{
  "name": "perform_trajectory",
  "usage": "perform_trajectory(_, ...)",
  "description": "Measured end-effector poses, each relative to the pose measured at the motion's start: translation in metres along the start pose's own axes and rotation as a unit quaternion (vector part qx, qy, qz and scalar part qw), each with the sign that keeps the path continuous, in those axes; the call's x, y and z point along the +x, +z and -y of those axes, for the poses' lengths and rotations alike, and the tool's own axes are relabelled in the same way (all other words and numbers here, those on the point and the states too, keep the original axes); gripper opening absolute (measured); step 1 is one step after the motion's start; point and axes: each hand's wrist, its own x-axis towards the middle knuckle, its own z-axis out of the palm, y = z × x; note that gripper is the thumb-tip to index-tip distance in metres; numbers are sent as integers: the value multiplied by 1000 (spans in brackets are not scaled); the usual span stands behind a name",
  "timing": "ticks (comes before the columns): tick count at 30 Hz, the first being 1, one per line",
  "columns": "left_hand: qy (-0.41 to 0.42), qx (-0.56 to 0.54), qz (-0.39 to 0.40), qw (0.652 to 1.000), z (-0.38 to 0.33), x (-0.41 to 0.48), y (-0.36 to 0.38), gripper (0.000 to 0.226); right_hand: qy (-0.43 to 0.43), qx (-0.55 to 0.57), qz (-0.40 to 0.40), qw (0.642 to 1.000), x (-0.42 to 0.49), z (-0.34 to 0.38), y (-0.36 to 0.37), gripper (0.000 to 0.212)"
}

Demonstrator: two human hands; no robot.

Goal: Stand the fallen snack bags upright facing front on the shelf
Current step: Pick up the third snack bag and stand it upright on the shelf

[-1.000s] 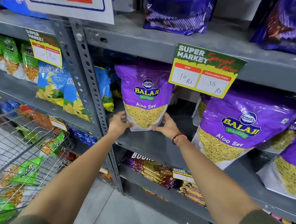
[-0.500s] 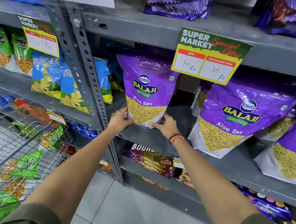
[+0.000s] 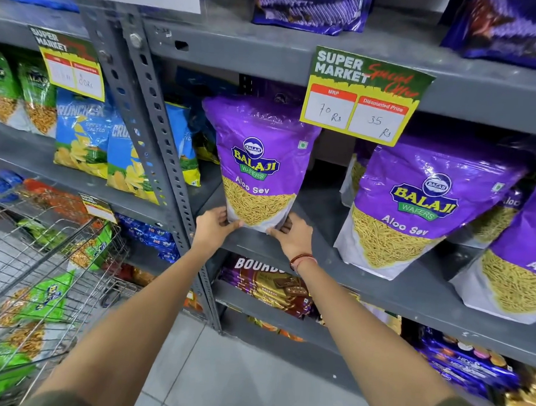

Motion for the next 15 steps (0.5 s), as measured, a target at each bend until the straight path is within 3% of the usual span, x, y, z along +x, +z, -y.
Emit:
perform_trajectory(9,-20,54,-1,998,2,10,2,35,-27,-104,60,992,14,5,-8,44)
perform_trajectory(12,-38,101,-74,991,7,0,11,28,-15,-58,72,996,1,2,-20,55)
perform_trajectory(15,-46,82,-167,981,1,-25,37,17,-9,-1,8,1000,-25,-5,-38,53)
